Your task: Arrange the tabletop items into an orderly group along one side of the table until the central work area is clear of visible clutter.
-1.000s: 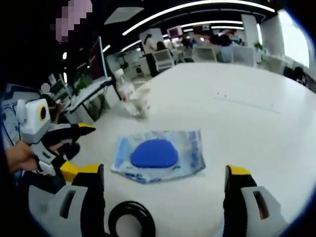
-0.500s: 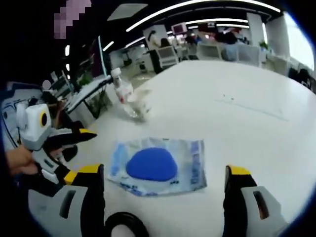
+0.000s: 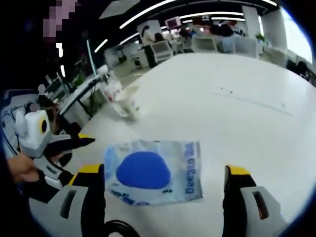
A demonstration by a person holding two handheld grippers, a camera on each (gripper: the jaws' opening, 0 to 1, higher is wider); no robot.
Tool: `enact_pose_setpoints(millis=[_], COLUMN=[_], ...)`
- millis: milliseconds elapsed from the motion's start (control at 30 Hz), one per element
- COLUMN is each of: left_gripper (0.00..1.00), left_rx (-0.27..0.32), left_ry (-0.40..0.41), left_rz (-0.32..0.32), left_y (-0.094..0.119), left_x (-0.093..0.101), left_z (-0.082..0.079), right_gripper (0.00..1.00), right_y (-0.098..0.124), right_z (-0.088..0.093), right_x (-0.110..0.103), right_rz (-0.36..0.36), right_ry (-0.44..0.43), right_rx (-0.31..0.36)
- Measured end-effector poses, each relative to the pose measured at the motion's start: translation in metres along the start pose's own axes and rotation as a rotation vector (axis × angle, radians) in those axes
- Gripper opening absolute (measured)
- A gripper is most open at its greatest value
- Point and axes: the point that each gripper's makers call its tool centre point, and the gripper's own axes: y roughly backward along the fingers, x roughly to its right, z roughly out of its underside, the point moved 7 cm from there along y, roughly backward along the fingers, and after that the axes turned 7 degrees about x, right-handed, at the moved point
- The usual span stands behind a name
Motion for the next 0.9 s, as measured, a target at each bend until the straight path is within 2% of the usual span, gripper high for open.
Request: enact_pose_setpoints(millis=[133, 200, 367, 600, 733, 900], left_gripper=[0.98, 0.99, 0.98, 0.97, 0.95, 0.93], left_rx=[-0.021, -0.025, -0.049, -0.050, -0.042, -0.052], left_ry=[0.017, 0.023, 0.017, 0.047, 0.074, 0.049], left_rz=[0.004, 0.000, -0.008, -0.015, -0.023, -0.020], left_y=[-0.006, -0.008, -0.013, -0.020, -0.023, -0.025], left_x=[-0.002, -0.003, -0.004, -0.003, -0.004, 0.001], left_z=[0.005, 0.007, 0.012, 0.014, 0.014, 0.016], right_gripper=[0.97, 0.97, 0.93, 0.80, 0.76, 0.70], right_y=[-0.005, -0.009, -0.013, -0.018, -0.020, -0.024], right_z=[0.003, 0.003, 0.005, 0.008, 0.010, 0.011], right_x=[0.004, 0.005, 0.005, 0.011, 0.012, 0.014], right_rz=[0.002, -0.002, -0.010, 0.002, -0.001, -0.005], right_ry=[-0.021, -0.048, -0.056, -0.100, -0.129, -0.136], right_rx=[-0.011, 0.014, -0.004, -0.024, -0.018, -0.025])
